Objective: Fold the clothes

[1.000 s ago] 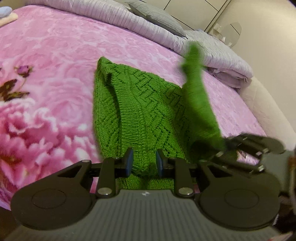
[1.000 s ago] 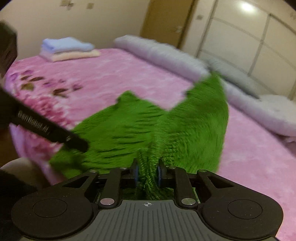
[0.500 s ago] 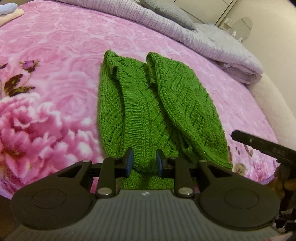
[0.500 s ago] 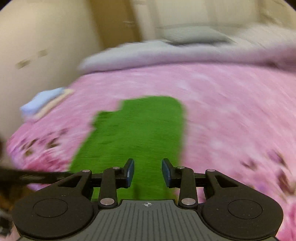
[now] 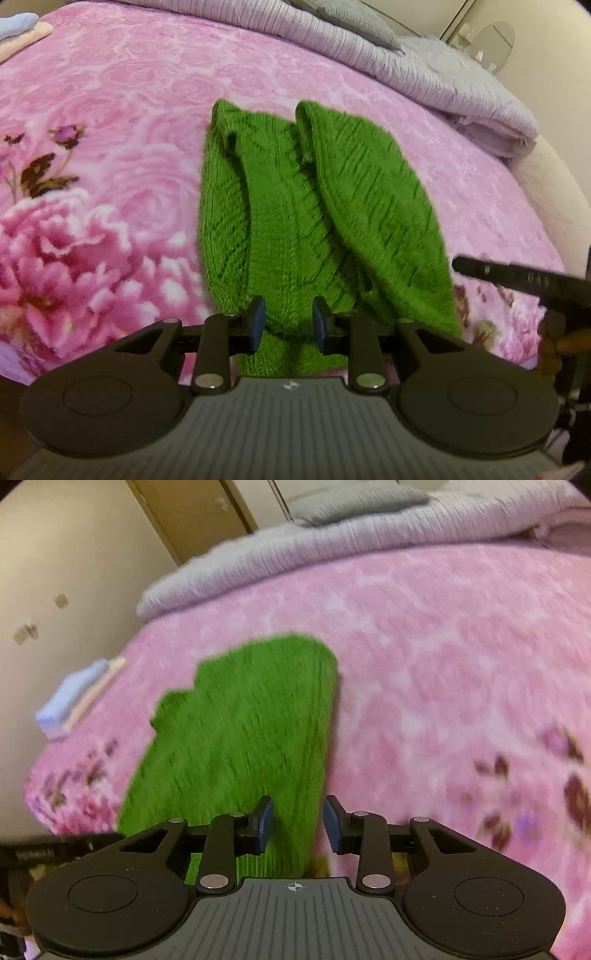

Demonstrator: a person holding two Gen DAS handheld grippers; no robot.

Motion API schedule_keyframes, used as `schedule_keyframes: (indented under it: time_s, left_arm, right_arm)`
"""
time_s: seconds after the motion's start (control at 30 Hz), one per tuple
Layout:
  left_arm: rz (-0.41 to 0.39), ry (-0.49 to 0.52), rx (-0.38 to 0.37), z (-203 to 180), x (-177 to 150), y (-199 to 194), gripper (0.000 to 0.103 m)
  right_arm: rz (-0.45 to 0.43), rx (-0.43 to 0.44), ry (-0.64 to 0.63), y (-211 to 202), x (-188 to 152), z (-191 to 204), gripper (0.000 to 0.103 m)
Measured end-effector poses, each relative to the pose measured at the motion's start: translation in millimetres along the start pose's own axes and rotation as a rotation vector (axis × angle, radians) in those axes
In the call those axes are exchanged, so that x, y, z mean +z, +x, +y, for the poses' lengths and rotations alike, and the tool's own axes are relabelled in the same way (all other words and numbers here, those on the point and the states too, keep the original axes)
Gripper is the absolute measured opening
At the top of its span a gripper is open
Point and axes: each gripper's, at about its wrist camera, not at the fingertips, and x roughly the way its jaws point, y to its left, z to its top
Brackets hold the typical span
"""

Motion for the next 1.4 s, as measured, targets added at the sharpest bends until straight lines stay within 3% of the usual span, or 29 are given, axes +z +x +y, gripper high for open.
schedule_keyframes:
  time_s: [0.13, 0.33, 0.53, 0.73, 0.87, 0.9, 0.97, 1.0, 1.17, 1.4]
  left_arm:
    - [-0.032, -0.033, -0.088, 0.7, 24.1, -1.3, 0.031]
    - [-0.014, -0.159, -0.178, 9.9, 70.0, 43.5, 0.036]
    - [-0.025, -0.209, -0.210, 17.2, 84.5, 78.4, 0.038]
    - [-0.037, -0.257, -0.241, 24.3, 98.4, 112.9, 0.039]
    - [-0.045, -0.289, -0.262, 29.1, 107.7, 135.9, 0.037]
    - [-0.048, -0.284, -0.259, 31.7, 109.5, 133.7, 0.027]
    - [-0.055, -0.270, -0.253, 37.2, 113.0, 127.4, 0.014]
    - [-0.058, -0.263, -0.249, 39.9, 114.7, 124.3, 0.013]
    - [-0.074, -0.228, -0.232, 53.7, 123.4, 108.5, 0.012]
    - [-0.097, -0.180, -0.208, 73.0, 135.6, 86.4, 0.012]
  right_arm:
    - [-0.008, 0.031, 0.012, 10.8, 30.0, -15.6, 0.034]
    - [0.013, 0.128, 0.091, 49.6, 61.5, -40.2, 0.034]
    - [0.017, 0.252, 0.212, 85.1, 78.1, -62.5, 0.034]
    - [0.009, 0.309, 0.241, 99.8, 85.5, -74.7, 0.034]
    - [0.003, 0.326, 0.252, 105.8, 85.6, -77.2, 0.034]
    - [0.001, 0.328, 0.256, 106.7, 84.8, -77.3, 0.034]
    - [0.001, 0.316, 0.254, 107.0, 85.4, -73.9, 0.034]
    - [0.005, 0.304, 0.244, 106.5, 86.7, -70.1, 0.034]
    - [0.041, 0.221, 0.094, 102.5, 100.2, -31.2, 0.034]
    - [0.101, 0.240, -0.006, 124.8, 104.2, 15.2, 0.034]
